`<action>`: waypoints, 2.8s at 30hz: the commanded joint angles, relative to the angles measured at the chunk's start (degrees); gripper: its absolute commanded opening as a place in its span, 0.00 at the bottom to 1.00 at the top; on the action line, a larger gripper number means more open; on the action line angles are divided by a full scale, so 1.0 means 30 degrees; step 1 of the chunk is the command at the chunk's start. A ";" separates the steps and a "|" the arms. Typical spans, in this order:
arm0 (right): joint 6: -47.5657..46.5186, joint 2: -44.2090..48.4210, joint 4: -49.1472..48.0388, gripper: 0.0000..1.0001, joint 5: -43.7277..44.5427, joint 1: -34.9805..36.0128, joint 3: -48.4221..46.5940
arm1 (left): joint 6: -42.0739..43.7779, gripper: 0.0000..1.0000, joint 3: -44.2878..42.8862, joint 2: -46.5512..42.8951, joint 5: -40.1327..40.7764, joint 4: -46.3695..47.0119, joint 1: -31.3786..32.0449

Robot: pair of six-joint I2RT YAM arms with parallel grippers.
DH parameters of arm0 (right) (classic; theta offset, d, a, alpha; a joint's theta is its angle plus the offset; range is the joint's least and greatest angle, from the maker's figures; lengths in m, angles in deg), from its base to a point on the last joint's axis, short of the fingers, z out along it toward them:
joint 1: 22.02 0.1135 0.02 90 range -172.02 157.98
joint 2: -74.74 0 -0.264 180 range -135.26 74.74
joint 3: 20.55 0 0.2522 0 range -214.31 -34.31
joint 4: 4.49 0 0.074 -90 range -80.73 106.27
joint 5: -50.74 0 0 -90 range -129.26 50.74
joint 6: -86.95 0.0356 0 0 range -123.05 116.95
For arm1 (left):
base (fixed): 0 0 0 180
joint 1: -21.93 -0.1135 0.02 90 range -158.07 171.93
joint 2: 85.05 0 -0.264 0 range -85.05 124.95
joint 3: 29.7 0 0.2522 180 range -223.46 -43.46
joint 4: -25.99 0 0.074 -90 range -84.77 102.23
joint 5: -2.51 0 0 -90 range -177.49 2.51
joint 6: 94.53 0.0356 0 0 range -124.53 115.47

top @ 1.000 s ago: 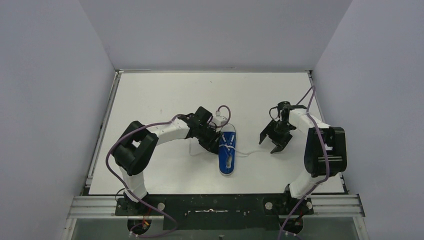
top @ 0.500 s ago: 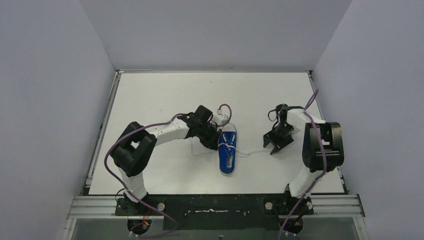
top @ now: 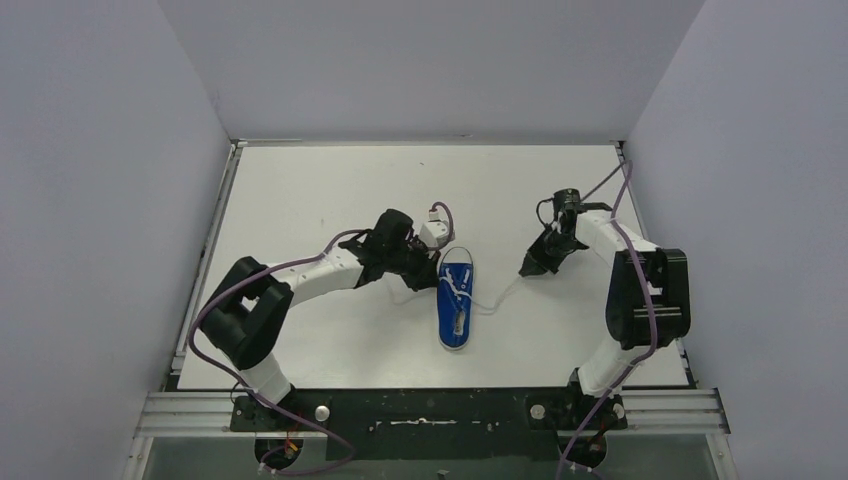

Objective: Tie the shoes

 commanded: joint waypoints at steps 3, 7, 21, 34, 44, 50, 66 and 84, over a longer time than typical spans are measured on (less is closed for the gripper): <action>-0.3688 0.2204 -0.6772 0.00 -0.8496 0.1867 -0.2428 | 0.0982 0.00 0.1258 -0.0716 -0.1067 0.5378 -0.0269; -0.0797 0.1089 -1.0798 0.00 -1.0711 0.3651 -0.3467 | 0.1040 0.00 0.2356 -0.0880 -0.0826 0.7299 -0.0107; -0.3795 -0.5683 -0.5300 0.00 -1.1914 1.0251 -1.0856 | 0.3496 0.00 0.6154 -0.2457 -0.0843 1.2717 0.0575; -0.7078 -0.7380 0.1989 0.26 -1.1645 1.1466 -1.2622 | 0.4029 0.00 0.7059 -0.2691 -0.0328 1.3174 0.1722; -0.7223 -0.2898 0.3156 0.75 -0.8530 0.7806 -1.2587 | 0.0740 0.00 0.6262 -0.2358 -0.0408 1.1866 0.1688; -0.9197 0.3964 -0.1347 0.77 -0.3396 0.6595 -0.4864 | -0.3376 0.00 0.4708 -0.1387 -0.0992 1.0164 0.1225; -2.6161 1.1843 -0.8503 0.71 0.3447 2.0115 0.3934 | -0.6673 0.00 0.2398 0.0413 -0.3926 0.7401 -0.0099; -3.5473 0.1158 -1.5171 0.67 1.0763 2.2300 0.2825 | -0.5942 0.00 0.1316 0.0937 -0.4722 0.6490 -0.0181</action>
